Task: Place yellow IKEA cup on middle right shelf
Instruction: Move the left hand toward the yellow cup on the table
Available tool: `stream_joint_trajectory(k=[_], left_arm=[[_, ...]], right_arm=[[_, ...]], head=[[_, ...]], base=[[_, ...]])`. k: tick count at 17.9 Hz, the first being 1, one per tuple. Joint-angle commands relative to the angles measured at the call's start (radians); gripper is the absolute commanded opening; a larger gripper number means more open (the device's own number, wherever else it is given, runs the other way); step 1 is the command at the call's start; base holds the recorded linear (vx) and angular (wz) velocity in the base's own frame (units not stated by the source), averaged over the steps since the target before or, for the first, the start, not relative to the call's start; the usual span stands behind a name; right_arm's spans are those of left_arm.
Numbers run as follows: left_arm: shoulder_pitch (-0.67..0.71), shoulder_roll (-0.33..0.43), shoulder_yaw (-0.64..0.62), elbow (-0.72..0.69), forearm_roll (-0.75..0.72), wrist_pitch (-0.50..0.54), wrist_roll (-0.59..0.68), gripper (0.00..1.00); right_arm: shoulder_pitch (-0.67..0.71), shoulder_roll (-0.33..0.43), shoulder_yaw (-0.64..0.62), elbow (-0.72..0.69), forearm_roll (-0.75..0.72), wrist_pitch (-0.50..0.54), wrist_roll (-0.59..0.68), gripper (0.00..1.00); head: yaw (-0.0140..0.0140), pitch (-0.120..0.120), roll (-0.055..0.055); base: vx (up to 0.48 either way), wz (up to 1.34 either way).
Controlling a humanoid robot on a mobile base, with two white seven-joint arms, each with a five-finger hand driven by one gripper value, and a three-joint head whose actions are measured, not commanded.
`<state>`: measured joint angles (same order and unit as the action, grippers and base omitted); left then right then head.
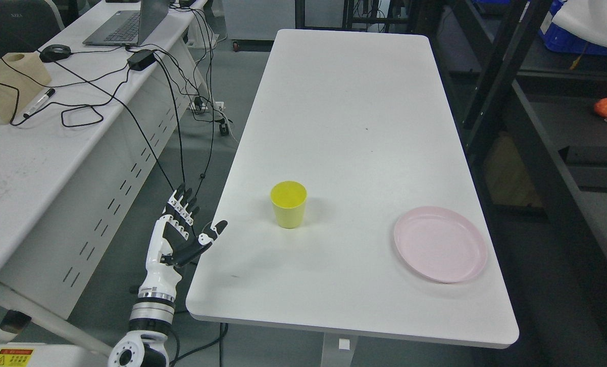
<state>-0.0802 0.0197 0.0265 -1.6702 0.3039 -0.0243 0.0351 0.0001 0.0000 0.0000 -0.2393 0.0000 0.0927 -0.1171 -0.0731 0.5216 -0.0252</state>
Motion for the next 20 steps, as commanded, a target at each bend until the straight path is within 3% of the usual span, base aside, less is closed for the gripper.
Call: stream_joint_trajectory(k=[1,13,20], left_arm=[[0.016,-0.002,0.001,-0.022,0.000,0.000,-0.001,0.99],[-0.133,-0.002,0.004,0.135,0.003,0.001,-0.012,0.99],[-0.248,-0.002,-0.026,0.322,0.014,0.000,-0.057,0.99]], right_arm=[[0.014,-0.017,0.017,0.000,-0.025,0.001,0.001,0.99],[0.014,-0.017,0.017,0.000,-0.025,0.001,0.001,0.99],[0.014,-0.017,0.017,0.000,-0.025,0.001,0.001,0.99]], head=[[0.0000,0.000,0.000],[0.0000,0.000,0.000],[0.0000,0.000,0.000]], base=[[-0.006,-0.02],[0.027,-0.02],[0.009,-0.01]])
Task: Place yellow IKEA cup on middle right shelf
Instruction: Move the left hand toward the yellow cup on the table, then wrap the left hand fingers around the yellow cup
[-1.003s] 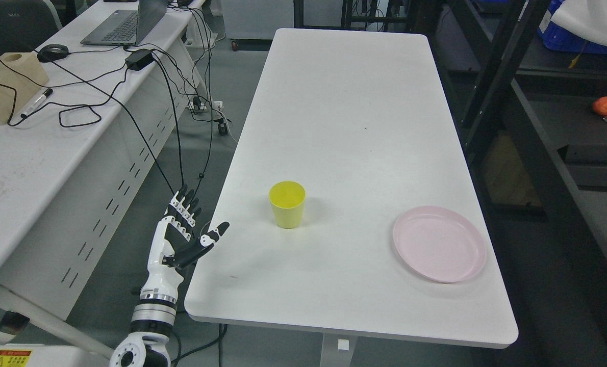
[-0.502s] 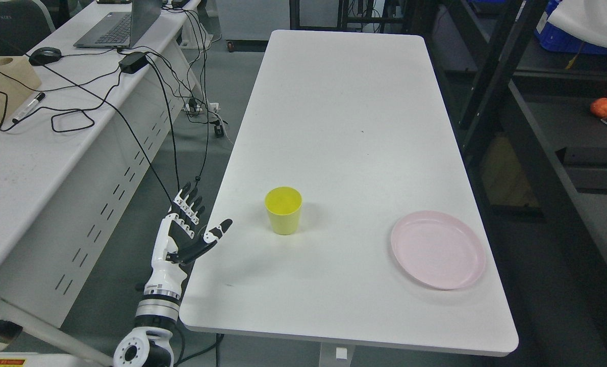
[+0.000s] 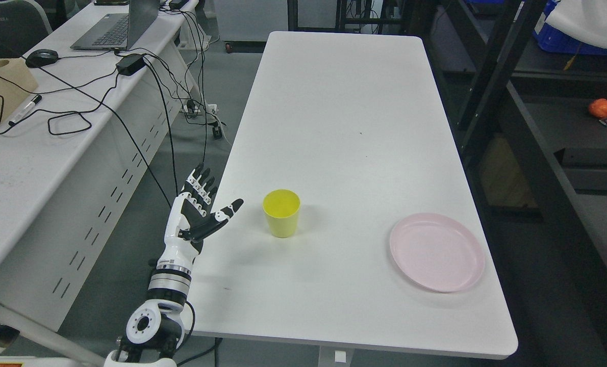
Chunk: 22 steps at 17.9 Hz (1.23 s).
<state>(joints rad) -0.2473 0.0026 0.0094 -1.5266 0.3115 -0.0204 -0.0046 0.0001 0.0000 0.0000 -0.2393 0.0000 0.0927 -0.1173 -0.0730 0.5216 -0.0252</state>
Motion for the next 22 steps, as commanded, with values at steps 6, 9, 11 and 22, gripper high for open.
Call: stream_joint_trajectory(k=[6,9,11,22], left_arm=[[-0.173,0.015,-0.040,0.330,0.049,-0.003,-0.075,0.99],[-0.199,0.015,-0.100,0.368,0.103,-0.001,-0.074,0.99],[-0.201,0.015,-0.126,0.375,0.130,0.000,-0.074,0.99],[-0.233,0.015,-0.285,0.407,0.204,0.007,-0.078,0.99]], right_arm=[[0.014,-0.017,0.017,0.000,-0.025,0.001,0.001,0.99],[0.014,-0.017,0.017,0.000,-0.025,0.001,0.001,0.99],[0.014,-0.017,0.017,0.000,-0.025,0.001,0.001,0.99],[0.014,-0.017,0.017,0.000,-0.025,0.001,0.001,0.99]], head=[[0.0000,0.000,0.000],[0.0000,0.000,0.000],[0.0000,0.000,0.000],[0.0000,0.000,0.000]], base=[[0.000,0.00],[0.000,0.00],[0.000,0.00],[0.000,0.00]])
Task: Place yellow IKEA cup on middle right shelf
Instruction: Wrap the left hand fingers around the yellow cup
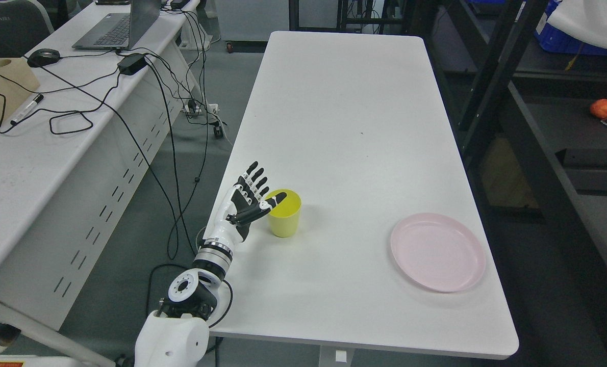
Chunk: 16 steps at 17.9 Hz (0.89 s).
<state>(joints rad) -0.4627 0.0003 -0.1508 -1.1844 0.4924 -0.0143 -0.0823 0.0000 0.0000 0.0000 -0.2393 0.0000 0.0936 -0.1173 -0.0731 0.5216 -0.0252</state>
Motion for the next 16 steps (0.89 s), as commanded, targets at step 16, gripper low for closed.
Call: stream_joint_trajectory(k=[16], left_arm=[[-0.013,0.017,-0.159,0.060,0.020,-0.035,-0.011,0.99]], right_arm=[[0.014,-0.017,0.017,-0.002,-0.025,0.000,0.001,0.99]], head=[[0.0000,0.000,0.000]], base=[[0.000,0.00]])
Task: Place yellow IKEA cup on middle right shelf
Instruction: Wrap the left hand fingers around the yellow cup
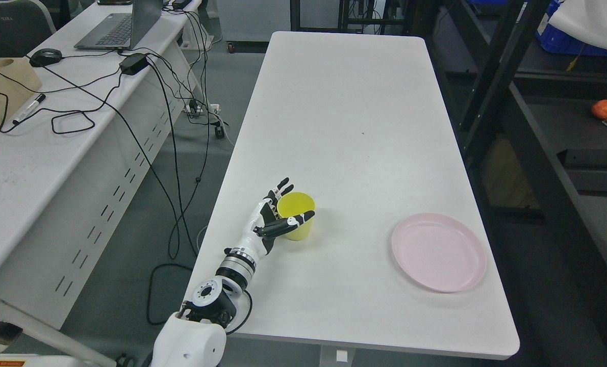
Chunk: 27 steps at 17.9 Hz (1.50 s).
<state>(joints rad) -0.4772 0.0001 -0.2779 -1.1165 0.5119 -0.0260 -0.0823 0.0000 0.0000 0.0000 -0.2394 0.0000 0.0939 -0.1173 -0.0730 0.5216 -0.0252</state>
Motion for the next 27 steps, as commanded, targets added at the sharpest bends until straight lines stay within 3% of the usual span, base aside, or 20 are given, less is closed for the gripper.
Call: stream_joint_trajectory(k=[1,9,13,27], left_arm=[[0.005,0.017,-0.033,-0.031,0.000,-0.022,-0.031,0.99],[0.017,0.017,-0.035,-0.060,-0.010,0.023,-0.076,0.99],[0.014,0.017,-0.024,-0.063,-0.114,0.028,-0.076,0.99],[0.005,0.017,-0.020,-0.046,-0.188,0.026,-0.077,0.99]], right_arm=[[0.014,-0.017,0.017,0.000,-0.025,0.000,0.001,0.99],[0.014,-0.017,0.017,0.000,-0.025,0.000,0.001,0.99],[0.014,-0.017,0.017,0.000,-0.025,0.000,0.001,0.99],[0.014,-0.017,0.017,0.000,-0.025,0.000,0.001,0.99]], head=[[0.0000,0.000,0.000],[0.0000,0.000,0.000],[0.0000,0.000,0.000],[0.0000,0.000,0.000]], base=[[0.000,0.00],[0.000,0.00],[0.000,0.00],[0.000,0.00]])
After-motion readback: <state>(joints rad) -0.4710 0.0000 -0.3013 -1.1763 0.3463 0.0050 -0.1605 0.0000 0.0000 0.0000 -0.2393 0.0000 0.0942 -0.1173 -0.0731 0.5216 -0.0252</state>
